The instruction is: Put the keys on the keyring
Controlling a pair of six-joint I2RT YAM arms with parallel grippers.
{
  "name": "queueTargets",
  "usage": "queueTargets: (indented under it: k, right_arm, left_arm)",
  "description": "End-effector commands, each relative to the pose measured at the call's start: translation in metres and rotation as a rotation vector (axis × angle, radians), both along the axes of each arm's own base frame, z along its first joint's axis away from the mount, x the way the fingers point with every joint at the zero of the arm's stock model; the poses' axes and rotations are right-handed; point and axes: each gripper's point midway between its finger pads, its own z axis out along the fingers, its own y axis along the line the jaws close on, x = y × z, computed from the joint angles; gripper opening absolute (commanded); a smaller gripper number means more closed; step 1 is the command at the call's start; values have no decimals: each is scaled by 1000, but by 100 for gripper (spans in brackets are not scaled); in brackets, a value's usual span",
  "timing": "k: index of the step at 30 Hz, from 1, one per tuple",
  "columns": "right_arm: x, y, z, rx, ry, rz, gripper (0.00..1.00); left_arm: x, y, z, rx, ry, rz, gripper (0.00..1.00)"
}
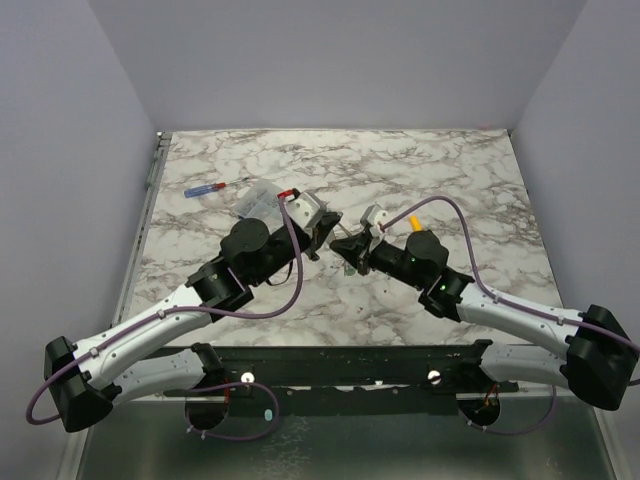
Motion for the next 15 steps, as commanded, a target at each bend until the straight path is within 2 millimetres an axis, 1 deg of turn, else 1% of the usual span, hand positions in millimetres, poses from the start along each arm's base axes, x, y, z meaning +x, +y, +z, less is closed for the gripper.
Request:
queueTargets:
  k: [1,5,9,12,15]
  right_arm:
    - [2,3,25,64,45,-22,1]
    - [-3,5,31,103,95,-16,1]
    - [-9,5,39,117,103,10,1]
    - [-10,5,40,117,99,17,1]
    - [-7,3,36,95,76,1,1]
  left_arm:
    - [0,10,14,-81,-17,34,0]
    - [6,16,13,-56,-28,77,0]
    - [7,20,9,-39,-31,97,0]
    - [5,17,9,-39,-29,75,0]
    - [2,12,12,-36,-20,46,0]
